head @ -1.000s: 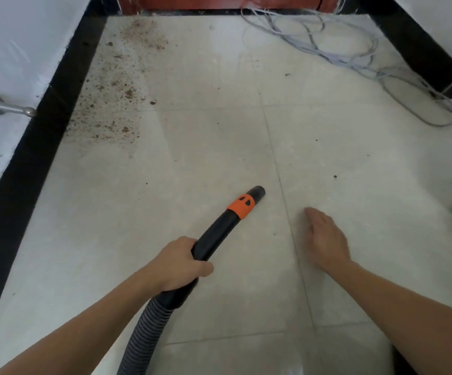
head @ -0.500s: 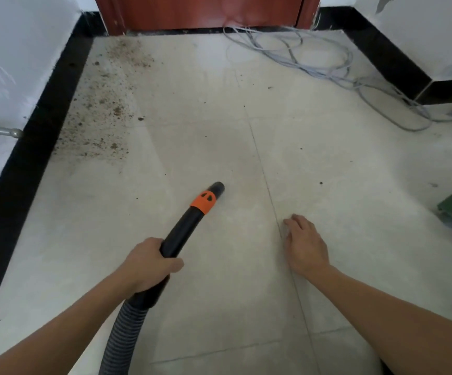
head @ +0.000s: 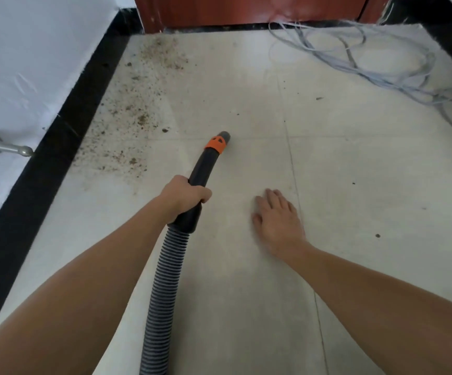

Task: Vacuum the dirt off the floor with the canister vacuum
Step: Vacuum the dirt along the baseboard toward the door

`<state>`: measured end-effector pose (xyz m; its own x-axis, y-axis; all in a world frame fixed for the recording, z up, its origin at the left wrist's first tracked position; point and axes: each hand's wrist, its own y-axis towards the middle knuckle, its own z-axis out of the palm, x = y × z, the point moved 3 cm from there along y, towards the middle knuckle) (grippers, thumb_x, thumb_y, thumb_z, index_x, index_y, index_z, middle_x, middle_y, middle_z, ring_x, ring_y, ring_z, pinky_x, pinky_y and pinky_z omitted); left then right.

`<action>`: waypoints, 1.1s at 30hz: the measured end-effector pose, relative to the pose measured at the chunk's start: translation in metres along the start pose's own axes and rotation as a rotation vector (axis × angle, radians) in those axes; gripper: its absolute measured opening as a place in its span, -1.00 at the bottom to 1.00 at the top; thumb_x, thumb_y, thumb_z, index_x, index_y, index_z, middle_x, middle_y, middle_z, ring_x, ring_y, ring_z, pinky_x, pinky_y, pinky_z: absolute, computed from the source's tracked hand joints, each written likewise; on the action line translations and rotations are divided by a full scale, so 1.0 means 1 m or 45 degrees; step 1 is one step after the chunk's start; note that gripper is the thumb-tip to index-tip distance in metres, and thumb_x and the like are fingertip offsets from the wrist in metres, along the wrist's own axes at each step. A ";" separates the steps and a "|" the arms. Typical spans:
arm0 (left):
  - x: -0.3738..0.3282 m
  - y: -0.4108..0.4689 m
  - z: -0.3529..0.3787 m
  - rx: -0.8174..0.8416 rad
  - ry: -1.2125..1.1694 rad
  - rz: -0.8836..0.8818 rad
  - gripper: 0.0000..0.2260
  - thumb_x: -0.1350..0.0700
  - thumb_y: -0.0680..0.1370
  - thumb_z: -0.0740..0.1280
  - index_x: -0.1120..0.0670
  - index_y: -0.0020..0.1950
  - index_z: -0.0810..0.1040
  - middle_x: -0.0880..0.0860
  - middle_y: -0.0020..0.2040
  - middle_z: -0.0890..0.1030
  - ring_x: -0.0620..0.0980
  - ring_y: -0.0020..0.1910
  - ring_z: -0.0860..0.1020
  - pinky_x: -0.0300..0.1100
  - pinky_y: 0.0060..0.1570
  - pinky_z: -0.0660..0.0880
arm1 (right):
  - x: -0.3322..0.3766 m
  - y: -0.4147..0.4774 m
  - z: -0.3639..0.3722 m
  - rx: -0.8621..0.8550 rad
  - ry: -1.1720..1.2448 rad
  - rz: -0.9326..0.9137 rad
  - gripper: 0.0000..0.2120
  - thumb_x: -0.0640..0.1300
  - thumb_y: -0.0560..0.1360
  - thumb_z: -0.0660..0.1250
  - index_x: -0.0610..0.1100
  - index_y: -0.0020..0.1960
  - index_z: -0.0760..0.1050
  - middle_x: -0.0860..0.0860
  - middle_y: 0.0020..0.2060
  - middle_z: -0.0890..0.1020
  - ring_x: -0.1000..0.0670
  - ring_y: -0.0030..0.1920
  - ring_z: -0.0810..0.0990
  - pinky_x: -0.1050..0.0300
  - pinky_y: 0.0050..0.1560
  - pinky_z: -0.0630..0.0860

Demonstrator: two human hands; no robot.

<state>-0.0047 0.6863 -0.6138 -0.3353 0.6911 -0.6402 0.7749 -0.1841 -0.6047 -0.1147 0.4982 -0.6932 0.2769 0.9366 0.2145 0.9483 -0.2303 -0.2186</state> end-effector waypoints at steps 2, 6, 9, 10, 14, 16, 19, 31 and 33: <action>0.007 -0.009 -0.008 -0.012 0.029 -0.044 -0.64 0.08 0.19 0.39 0.22 -0.09 0.50 0.27 -0.18 0.63 0.25 -0.23 0.63 0.23 -0.14 0.61 | 0.005 0.017 0.004 -0.028 0.031 0.022 -0.41 0.10 0.60 -0.14 -0.11 0.52 0.29 -0.17 0.57 0.22 -0.18 0.58 0.12 -0.09 0.52 0.08; 0.052 -0.055 -0.034 -0.081 0.055 -0.230 -0.84 0.17 0.37 0.40 0.21 -0.17 0.47 0.24 -0.30 0.64 0.15 -0.39 0.60 0.00 -0.32 0.61 | 0.004 0.025 0.015 -0.184 0.079 0.007 -0.48 0.04 0.59 0.04 -0.20 0.41 0.47 -0.27 0.43 0.44 -0.30 0.46 0.35 -0.22 0.41 0.27; 0.087 -0.105 -0.056 -0.165 0.048 -0.410 -0.89 0.24 0.41 0.36 0.22 -0.19 0.43 0.17 -0.40 0.60 0.08 -0.46 0.56 -0.11 -0.40 0.55 | 0.007 0.026 0.013 -0.199 0.101 -0.004 -0.48 0.02 0.57 0.10 -0.23 0.40 0.47 -0.30 0.43 0.43 -0.31 0.46 0.34 -0.25 0.40 0.25; 0.096 -0.120 -0.061 -0.185 0.042 -0.464 -0.89 0.25 0.41 0.36 0.22 -0.19 0.43 0.17 -0.40 0.59 0.07 -0.46 0.56 -0.11 -0.40 0.55 | 0.008 0.027 0.012 -0.187 0.110 -0.001 -0.47 0.02 0.57 0.09 -0.23 0.41 0.45 -0.29 0.44 0.41 -0.31 0.48 0.31 -0.26 0.41 0.22; 0.117 -0.158 -0.077 -0.278 0.018 -0.617 -0.89 0.23 0.40 0.37 0.23 -0.15 0.47 0.20 -0.37 0.63 0.08 -0.45 0.59 -0.11 -0.38 0.58 | 0.015 0.030 0.009 -0.090 0.135 0.019 -0.42 0.05 0.56 0.03 -0.23 0.46 0.40 -0.29 0.49 0.33 -0.32 0.52 0.22 -0.28 0.46 0.13; 0.122 -0.160 -0.085 -0.301 0.016 -0.631 -0.87 0.21 0.41 0.38 0.23 -0.13 0.49 0.23 -0.33 0.65 0.08 -0.44 0.60 -0.10 -0.36 0.59 | 0.017 0.030 0.009 -0.054 0.119 0.030 -0.40 0.06 0.56 0.00 -0.23 0.48 0.38 -0.29 0.50 0.31 -0.31 0.52 0.20 -0.27 0.47 0.11; 0.123 -0.145 -0.096 -0.308 0.006 -0.600 -0.86 0.18 0.42 0.40 0.20 -0.11 0.50 0.21 -0.30 0.66 0.06 -0.43 0.61 -0.13 -0.36 0.59 | 0.018 0.024 0.010 -0.041 0.104 0.032 -0.39 0.07 0.57 -0.01 -0.25 0.47 0.39 -0.31 0.49 0.32 -0.33 0.51 0.22 -0.30 0.46 0.13; 0.092 -0.003 -0.160 -0.298 -0.144 -0.382 -0.86 0.14 0.36 0.41 0.17 -0.16 0.53 0.22 -0.24 0.64 0.16 -0.30 0.62 0.00 -0.23 0.60 | 0.118 0.158 -0.004 0.089 -0.087 -0.093 -0.44 0.15 0.67 -0.07 -0.03 0.62 0.06 -0.14 0.62 0.00 -0.17 0.61 -0.08 -0.16 0.55 -0.04; 0.087 0.020 -0.170 -0.275 -0.192 -0.370 -0.86 0.16 0.35 0.41 0.17 -0.17 0.52 0.21 -0.26 0.62 0.16 -0.31 0.59 0.05 -0.21 0.61 | 0.117 0.161 0.005 0.004 -0.084 -0.062 -0.38 0.19 0.63 -0.18 -0.01 0.62 0.10 -0.14 0.62 0.05 -0.17 0.61 -0.04 -0.15 0.54 -0.06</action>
<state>0.0731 0.8616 -0.6006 -0.6200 0.5794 -0.5290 0.7254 0.1665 -0.6678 0.0694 0.5726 -0.7079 0.2194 0.9621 0.1620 0.9599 -0.1832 -0.2122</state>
